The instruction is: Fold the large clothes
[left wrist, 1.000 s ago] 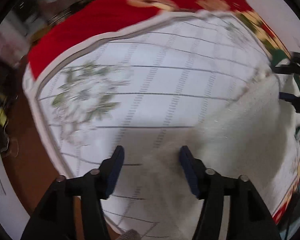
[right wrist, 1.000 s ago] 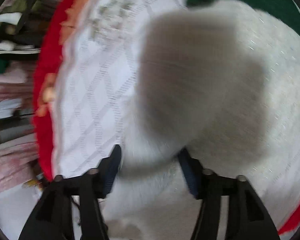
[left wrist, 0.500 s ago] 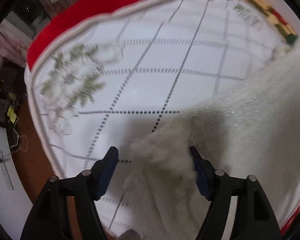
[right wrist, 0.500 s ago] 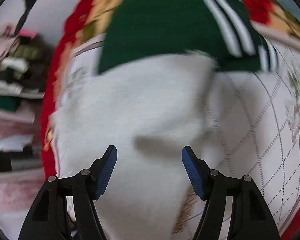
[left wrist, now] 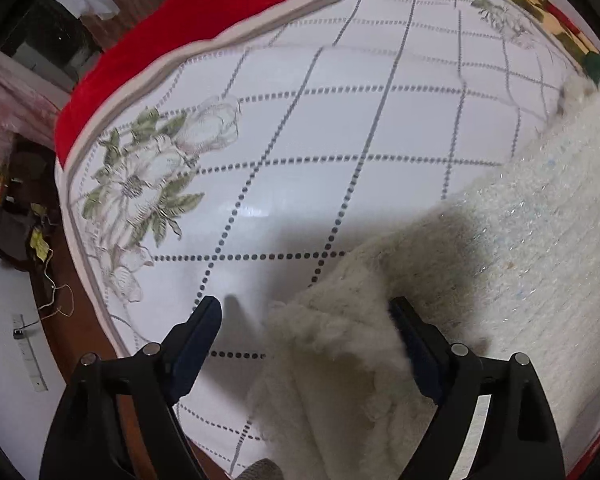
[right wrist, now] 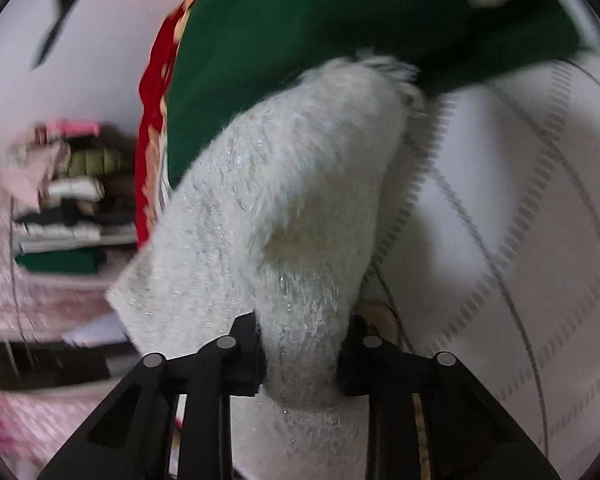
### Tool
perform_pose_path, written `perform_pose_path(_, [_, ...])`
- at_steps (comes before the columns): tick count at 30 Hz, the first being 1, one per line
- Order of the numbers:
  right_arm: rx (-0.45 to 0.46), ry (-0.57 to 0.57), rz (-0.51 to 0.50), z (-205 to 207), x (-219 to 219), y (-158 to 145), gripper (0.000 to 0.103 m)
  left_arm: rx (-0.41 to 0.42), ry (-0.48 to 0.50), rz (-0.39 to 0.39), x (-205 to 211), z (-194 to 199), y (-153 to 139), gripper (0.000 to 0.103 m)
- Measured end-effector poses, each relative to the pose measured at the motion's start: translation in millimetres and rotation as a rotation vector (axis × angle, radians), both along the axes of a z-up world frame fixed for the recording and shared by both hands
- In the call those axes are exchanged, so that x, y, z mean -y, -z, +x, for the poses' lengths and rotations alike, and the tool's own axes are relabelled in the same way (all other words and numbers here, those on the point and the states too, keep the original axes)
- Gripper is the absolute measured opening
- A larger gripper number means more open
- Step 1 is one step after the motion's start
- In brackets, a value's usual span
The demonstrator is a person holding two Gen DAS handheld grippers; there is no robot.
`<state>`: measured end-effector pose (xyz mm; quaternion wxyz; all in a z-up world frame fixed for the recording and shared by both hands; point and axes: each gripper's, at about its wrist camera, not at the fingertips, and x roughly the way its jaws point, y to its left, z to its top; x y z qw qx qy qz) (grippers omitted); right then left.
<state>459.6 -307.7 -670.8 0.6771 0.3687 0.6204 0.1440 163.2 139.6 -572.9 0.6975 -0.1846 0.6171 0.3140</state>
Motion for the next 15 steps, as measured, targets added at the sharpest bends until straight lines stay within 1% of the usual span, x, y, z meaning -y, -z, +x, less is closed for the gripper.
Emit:
perform_pose_path(2, [-0.015, 0.073, -0.013, -26, 27, -14, 0.024, 0.023, 0.009, 0.005, 3, 5, -17, 0.086])
perform_pose_path(4, [-0.050, 0.150, -0.052, -64, 60, -26, 0.024, 0.053, 0.027, 0.007, 9, 9, -35, 0.086])
perform_pose_path(5, [-0.078, 0.192, -0.081, -90, 80, -33, 0.024, 0.071, 0.044, 0.008, 15, 12, -48, 0.086])
perform_pose_path(7, [-0.148, 0.259, -0.139, -144, 115, -41, 0.024, 0.090, 0.074, 0.010, 26, 14, -62, 0.086])
perform_pose_path(9, [-0.216, 0.284, -0.208, -194, 141, -45, 0.025, 0.098, 0.140, 0.020, 49, 22, -74, 0.086])
perform_pose_path(10, [-0.243, 0.288, -0.230, -212, 147, -42, 0.026, 0.103, 0.160, 0.015, 61, 24, -74, 0.086])
perform_pose_path(11, [-0.273, 0.294, -0.258, -229, 156, -39, 0.032, 0.113, 0.185, 0.002, 76, 25, -77, 0.086])
perform_pose_path(12, [-0.298, 0.296, -0.306, -245, 164, -34, 0.040, 0.119, 0.211, -0.012, 93, 27, -78, 0.086])
perform_pose_path(13, [-0.306, 0.281, -0.333, -253, 169, -29, 0.043, 0.121, 0.228, -0.023, 104, 29, -78, 0.086])
perform_pose_path(14, [-0.316, 0.240, -0.362, -259, 175, -25, 0.051, 0.123, 0.254, -0.043, 119, 35, -74, 0.086])
perform_pose_path(15, [-0.322, 0.205, -0.379, -261, 177, -27, 0.058, 0.117, 0.271, -0.061, 132, 37, -70, 0.086])
